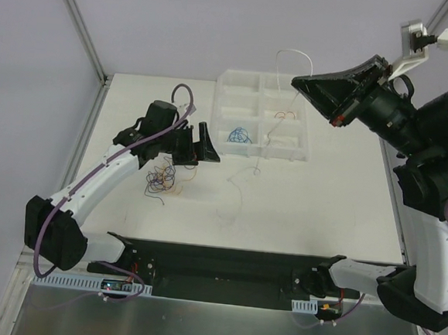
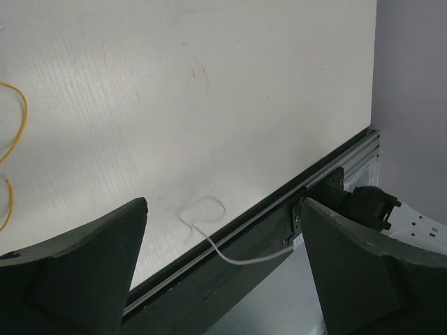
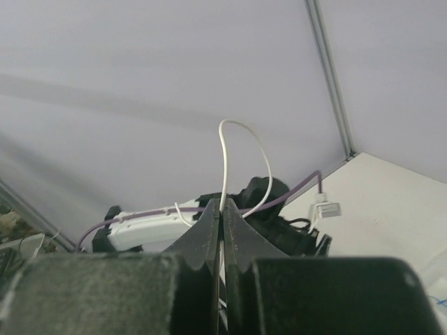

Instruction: Untangle the cables

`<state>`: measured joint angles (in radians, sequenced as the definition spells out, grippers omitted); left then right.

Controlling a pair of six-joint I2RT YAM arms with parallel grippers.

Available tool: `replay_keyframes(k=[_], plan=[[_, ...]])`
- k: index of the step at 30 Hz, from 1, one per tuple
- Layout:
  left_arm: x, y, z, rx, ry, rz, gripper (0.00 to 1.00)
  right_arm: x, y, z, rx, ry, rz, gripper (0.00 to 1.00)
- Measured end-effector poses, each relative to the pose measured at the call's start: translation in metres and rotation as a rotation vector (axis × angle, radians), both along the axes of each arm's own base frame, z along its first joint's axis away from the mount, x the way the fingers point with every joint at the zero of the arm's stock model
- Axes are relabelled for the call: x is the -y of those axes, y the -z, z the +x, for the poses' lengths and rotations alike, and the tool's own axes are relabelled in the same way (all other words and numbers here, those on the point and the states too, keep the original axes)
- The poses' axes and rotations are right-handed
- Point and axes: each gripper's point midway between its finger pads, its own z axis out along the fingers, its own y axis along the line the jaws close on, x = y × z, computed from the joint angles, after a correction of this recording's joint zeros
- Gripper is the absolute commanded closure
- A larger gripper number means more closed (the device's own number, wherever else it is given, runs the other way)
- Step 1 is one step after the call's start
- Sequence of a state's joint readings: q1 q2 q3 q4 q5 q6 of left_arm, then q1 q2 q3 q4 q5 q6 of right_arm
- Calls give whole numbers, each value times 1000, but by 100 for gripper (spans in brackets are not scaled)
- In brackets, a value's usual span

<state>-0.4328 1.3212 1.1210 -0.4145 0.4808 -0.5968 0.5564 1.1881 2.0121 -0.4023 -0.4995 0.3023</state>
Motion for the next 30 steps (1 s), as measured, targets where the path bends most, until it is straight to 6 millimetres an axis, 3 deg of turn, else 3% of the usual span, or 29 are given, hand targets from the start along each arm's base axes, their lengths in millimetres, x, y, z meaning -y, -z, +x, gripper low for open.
replay_keyframes(k=[5,10,14,20,23,27,30], plan=[[-12,-15,-14,50,-17,7,8,-2,-19,37,36,86,9,100],[-20,-10,-27,22,-27,32,8,10,-51,89,100,194,69,99],[-23,-3,-33,-8,-27,46,8,22,-53,134,85,258,110,99],[-23,1,-35,-30,-5,64,8,54,-34,217,23,359,155,99],[-19,1,-26,-29,22,83,8,70,-7,249,-40,398,139,100],[-14,-7,-15,-9,60,96,8,90,29,276,-136,442,115,99],[-13,-14,-11,22,86,109,8,98,34,281,-151,459,106,100]])
